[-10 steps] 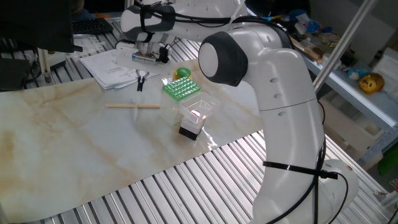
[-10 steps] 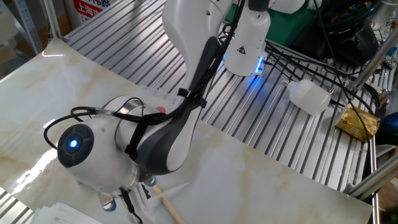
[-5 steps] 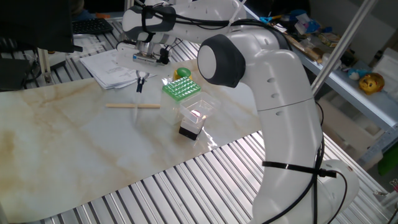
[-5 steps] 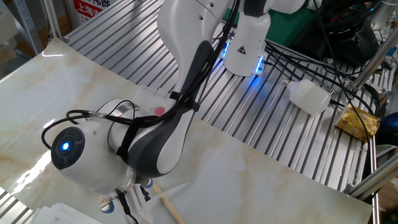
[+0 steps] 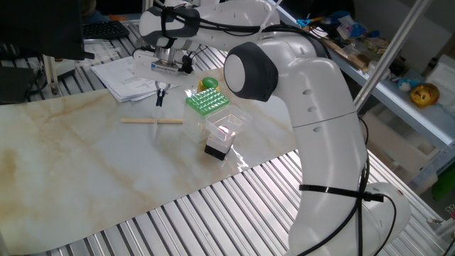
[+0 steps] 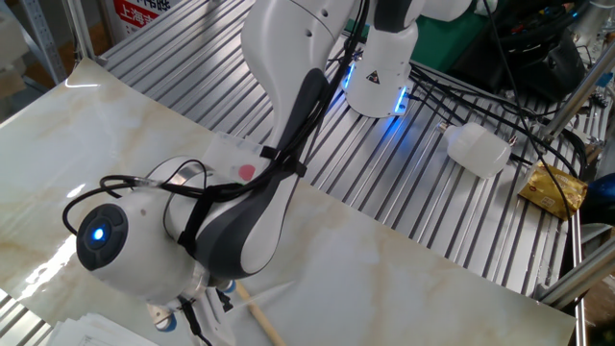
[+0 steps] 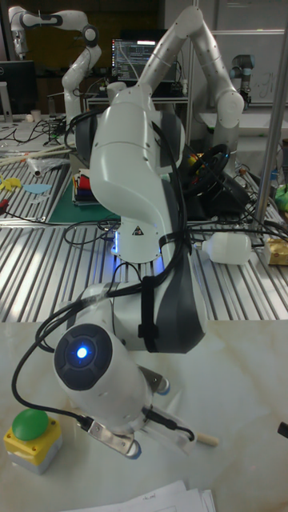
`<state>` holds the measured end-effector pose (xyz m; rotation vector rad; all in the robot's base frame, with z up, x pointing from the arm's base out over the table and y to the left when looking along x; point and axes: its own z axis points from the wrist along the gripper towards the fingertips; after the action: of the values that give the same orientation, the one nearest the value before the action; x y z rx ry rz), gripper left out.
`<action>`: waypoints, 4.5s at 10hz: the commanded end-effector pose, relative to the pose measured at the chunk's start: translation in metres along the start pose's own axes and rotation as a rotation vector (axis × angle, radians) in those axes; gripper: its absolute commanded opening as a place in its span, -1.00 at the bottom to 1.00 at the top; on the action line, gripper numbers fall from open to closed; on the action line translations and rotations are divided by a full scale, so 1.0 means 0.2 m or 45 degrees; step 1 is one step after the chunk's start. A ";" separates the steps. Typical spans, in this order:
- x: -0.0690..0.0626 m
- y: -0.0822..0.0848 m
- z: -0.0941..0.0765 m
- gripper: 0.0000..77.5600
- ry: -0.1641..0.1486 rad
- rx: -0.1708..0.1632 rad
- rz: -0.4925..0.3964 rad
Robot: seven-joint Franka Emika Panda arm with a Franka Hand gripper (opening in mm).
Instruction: Insert a large pipette tip into the holder for large pipette tips
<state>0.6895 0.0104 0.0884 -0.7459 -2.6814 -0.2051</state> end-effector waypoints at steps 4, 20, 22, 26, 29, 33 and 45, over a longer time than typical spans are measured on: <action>0.00 0.00 -0.01 1.00 -0.001 0.002 0.001; -0.02 0.03 0.01 1.00 0.059 0.019 -0.042; -0.02 0.03 0.02 1.00 0.059 0.017 -0.042; -0.02 0.05 0.06 1.00 0.064 0.017 -0.050; -0.02 0.05 0.07 1.00 0.068 0.020 -0.050; -0.03 0.05 0.09 1.00 0.079 0.017 -0.051; -0.03 0.05 0.11 1.00 0.132 0.029 -0.027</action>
<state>0.6924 0.0218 0.0647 -0.6797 -2.5901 -0.2108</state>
